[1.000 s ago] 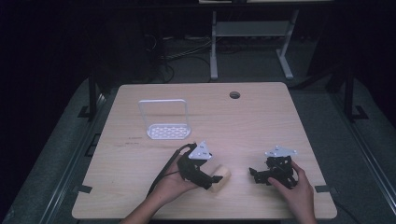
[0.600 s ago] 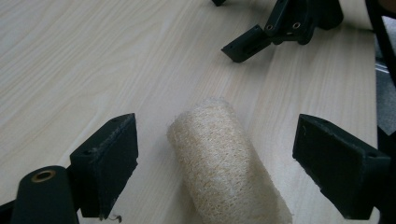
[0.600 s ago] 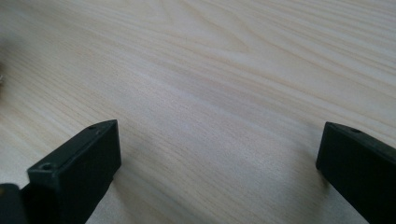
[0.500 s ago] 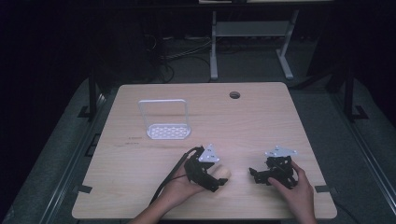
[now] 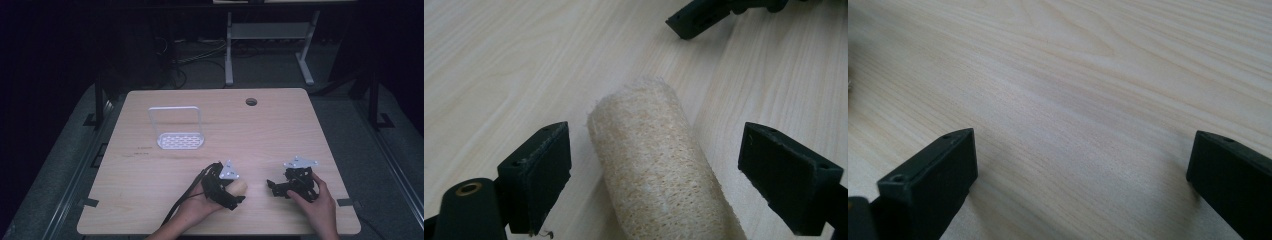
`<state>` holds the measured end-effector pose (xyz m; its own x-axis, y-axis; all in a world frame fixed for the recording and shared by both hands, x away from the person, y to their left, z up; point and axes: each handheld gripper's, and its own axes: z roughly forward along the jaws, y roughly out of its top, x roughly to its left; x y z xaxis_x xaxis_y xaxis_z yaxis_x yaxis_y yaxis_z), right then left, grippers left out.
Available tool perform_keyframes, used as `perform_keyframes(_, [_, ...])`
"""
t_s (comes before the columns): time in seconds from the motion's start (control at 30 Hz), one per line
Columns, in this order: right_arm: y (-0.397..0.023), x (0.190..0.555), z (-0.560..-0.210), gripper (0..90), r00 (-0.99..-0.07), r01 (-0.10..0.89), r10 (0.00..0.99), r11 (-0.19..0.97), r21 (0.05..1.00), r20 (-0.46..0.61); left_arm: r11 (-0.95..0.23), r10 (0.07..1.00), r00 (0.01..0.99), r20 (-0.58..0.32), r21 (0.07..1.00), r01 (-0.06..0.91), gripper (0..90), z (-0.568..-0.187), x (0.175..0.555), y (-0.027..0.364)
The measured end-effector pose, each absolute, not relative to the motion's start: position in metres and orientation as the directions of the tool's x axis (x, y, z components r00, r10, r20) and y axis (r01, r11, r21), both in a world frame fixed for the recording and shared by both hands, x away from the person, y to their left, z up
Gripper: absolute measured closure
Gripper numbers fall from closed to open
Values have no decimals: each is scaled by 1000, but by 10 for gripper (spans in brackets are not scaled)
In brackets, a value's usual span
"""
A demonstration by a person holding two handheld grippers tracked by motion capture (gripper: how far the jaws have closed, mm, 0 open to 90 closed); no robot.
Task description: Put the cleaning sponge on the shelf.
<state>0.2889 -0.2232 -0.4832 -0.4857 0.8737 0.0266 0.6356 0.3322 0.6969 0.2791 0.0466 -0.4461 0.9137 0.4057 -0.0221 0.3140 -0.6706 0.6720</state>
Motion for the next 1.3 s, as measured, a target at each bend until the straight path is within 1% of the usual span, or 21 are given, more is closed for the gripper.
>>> perform_keyframes(0.53, [-223,289,-483,0,-486,636,874,332,697,27,-702,418,908,-25,626,340,149,-458,278,41])
perform_keyframes(0.63, [-223,289,-483,0,-486,635,874,332,697,26,-695,424,905,-41,626,354,163,-457,278,42])
perform_keyframes(0.7, [-223,289,-483,0,-485,636,874,332,697,27,-691,422,905,-51,628,358,204,-456,279,43])
perform_keyframes(1.0, [-223,289,-483,0,-485,636,874,332,697,27,-688,424,904,-61,627,365,262,-456,280,45])
perform_keyframes(1.03, [-223,289,-483,0,-486,635,874,332,697,26,-687,422,904,-65,628,366,302,-455,280,45])
perform_keyframes(1.23, [-223,289,-483,0,-486,635,874,333,697,26,-681,423,903,-80,629,375,346,-455,281,46])
perform_keyframes(1.27, [-223,289,-483,0,-486,636,874,332,697,26,-682,420,904,-82,628,375,370,-455,281,46])
perform_keyframes(1.3, [-223,289,-483,0,-486,635,874,333,697,26,-682,420,903,-84,628,376,374,-455,281,46])
